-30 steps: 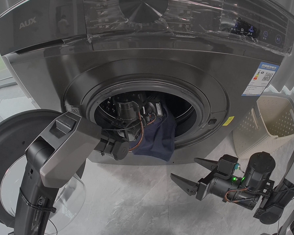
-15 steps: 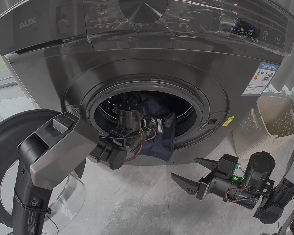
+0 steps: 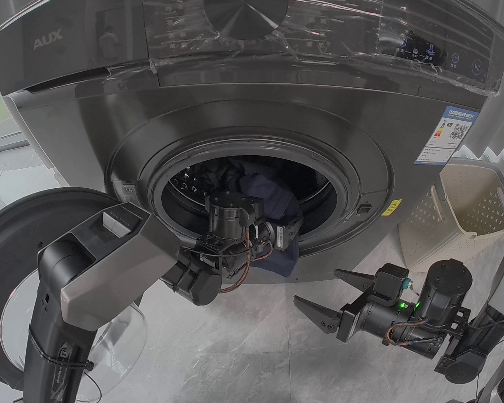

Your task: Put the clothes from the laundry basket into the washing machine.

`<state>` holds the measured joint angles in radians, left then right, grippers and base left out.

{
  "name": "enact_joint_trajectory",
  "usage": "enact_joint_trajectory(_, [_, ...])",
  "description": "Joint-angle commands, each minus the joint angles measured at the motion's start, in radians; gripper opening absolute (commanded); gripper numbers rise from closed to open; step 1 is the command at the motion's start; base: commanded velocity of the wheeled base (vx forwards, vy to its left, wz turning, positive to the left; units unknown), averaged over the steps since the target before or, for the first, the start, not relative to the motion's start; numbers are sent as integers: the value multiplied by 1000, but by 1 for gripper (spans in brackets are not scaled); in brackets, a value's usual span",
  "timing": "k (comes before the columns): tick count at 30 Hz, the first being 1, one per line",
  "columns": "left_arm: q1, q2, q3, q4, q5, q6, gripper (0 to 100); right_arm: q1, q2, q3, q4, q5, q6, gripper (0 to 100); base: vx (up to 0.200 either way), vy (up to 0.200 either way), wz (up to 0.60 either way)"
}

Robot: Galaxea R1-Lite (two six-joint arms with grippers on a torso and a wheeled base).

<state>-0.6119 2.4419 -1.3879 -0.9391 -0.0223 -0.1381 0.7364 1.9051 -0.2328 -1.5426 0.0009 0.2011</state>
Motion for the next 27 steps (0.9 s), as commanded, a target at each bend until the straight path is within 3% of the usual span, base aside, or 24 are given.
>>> enact_joint_trajectory(1, [3,32,-5,-7,1,2,0,1,-1,-2,-1,1,0,100,0,0,0])
enact_joint_trajectory(11, [17,58,-129,-9,9,-9,0,6,-1,-3,-1,-1,0,100,0,0,0])
enact_joint_trajectory(20, [75,121,-470,19,134,-52,0,8,0,-7,-1,1,0,100,0,0,0])
enact_joint_trajectory(27, [86,154,-589,60,160,-57,0,6,2,-7,-1,1,0,100,0,0,0])
